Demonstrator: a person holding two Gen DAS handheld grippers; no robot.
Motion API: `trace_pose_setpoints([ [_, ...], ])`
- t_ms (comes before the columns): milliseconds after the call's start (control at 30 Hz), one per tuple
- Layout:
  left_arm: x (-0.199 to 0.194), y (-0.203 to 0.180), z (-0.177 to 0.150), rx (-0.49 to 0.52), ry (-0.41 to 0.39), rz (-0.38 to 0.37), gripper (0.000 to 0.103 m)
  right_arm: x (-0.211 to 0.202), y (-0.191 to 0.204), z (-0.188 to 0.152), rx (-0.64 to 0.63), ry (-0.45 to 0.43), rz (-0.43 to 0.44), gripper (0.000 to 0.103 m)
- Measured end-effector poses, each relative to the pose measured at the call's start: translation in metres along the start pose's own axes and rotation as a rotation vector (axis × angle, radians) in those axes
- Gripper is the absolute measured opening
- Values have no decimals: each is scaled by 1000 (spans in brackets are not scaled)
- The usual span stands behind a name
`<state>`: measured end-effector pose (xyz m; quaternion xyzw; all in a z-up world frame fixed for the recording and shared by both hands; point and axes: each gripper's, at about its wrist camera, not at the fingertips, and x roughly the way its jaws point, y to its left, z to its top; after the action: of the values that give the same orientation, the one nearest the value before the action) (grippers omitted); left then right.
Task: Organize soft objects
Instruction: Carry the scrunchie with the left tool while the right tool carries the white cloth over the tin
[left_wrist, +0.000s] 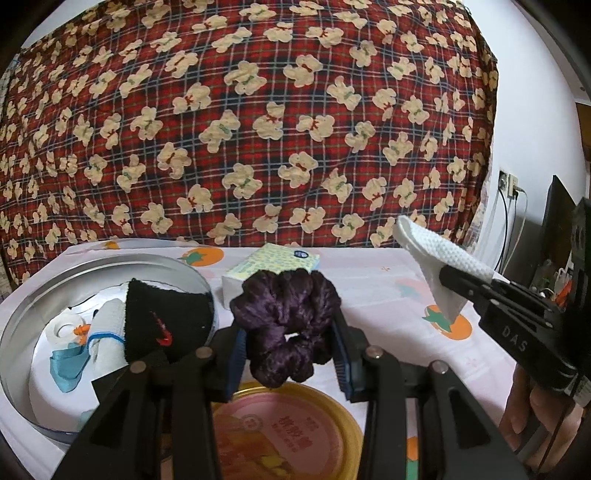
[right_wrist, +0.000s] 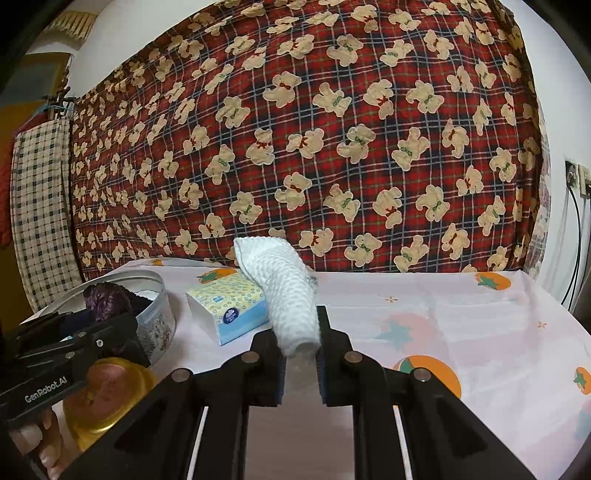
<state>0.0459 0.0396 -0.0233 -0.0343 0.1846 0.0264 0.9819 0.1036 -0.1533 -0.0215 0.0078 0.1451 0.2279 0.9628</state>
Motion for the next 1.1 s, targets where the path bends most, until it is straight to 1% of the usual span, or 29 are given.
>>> trace_pose_setpoints([
  [567,-8,18,-4,-15,-44,40,39,-6,29,-2,-49,-36,21,15],
  [933,-11,39,-6,-39,-47,65,39,-5,33,-2,-50,-38,20,15],
  [1100,-12,46,-6,-44,-48,73,39,-2,43,-1,-55,-35,31,15],
])
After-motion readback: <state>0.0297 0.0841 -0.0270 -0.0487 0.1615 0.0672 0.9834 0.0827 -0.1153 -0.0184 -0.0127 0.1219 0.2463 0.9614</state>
